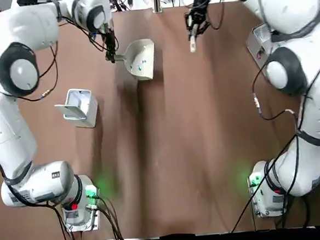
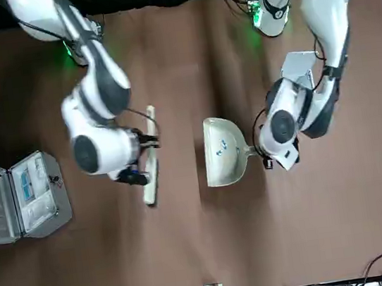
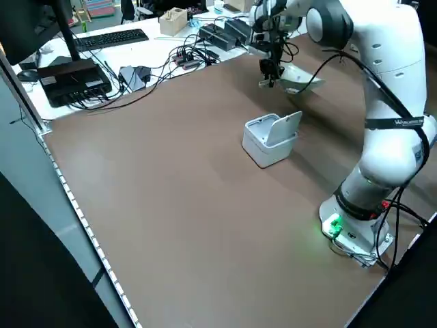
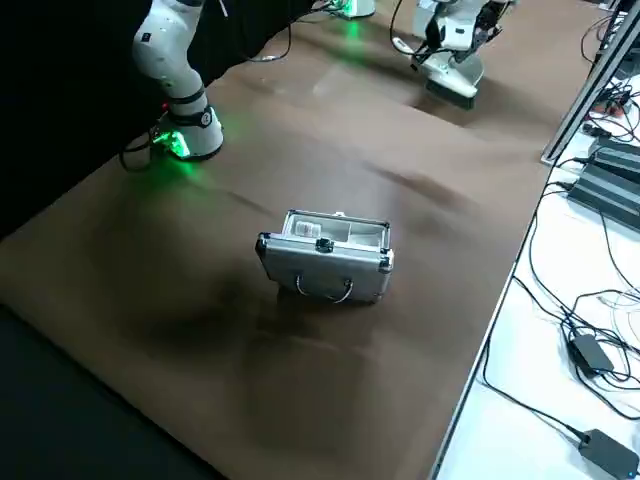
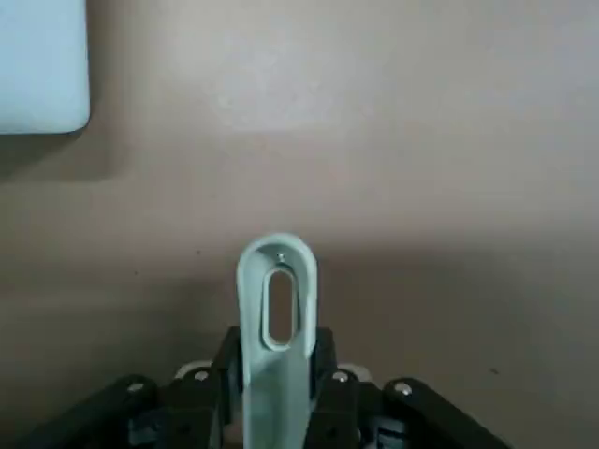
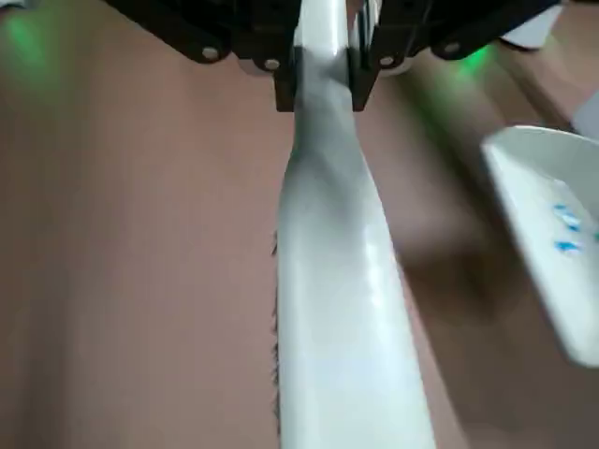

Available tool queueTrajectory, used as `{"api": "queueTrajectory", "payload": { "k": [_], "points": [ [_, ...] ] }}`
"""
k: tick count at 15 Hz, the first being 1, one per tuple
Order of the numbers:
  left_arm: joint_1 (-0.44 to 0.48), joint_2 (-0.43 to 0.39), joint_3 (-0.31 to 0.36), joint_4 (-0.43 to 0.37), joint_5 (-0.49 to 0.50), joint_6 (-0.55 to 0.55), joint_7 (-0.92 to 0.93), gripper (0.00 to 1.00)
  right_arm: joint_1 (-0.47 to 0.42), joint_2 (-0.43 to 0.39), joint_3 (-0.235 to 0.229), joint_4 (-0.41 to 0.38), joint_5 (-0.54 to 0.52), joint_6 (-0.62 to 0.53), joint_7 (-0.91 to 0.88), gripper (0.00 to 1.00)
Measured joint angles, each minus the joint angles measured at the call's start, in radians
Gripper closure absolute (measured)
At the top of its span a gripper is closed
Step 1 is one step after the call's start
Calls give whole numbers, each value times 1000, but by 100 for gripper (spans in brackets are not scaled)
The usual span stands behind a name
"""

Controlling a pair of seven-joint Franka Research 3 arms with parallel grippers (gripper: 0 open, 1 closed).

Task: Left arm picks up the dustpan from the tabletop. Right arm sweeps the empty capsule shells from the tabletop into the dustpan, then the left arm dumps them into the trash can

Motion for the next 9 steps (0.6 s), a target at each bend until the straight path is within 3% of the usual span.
{"api": "queueTrajectory", "payload": {
  "k": [5,9],
  "points": [
    [280,-1,-211,6,-9,0,140,67,-133,-171,-2,-251,-6,-78,-192,74],
    [331,-1,-226,44,-48,0,204,67,-128,-172,5,-375,-28,-55,-244,74]
  ]
}}
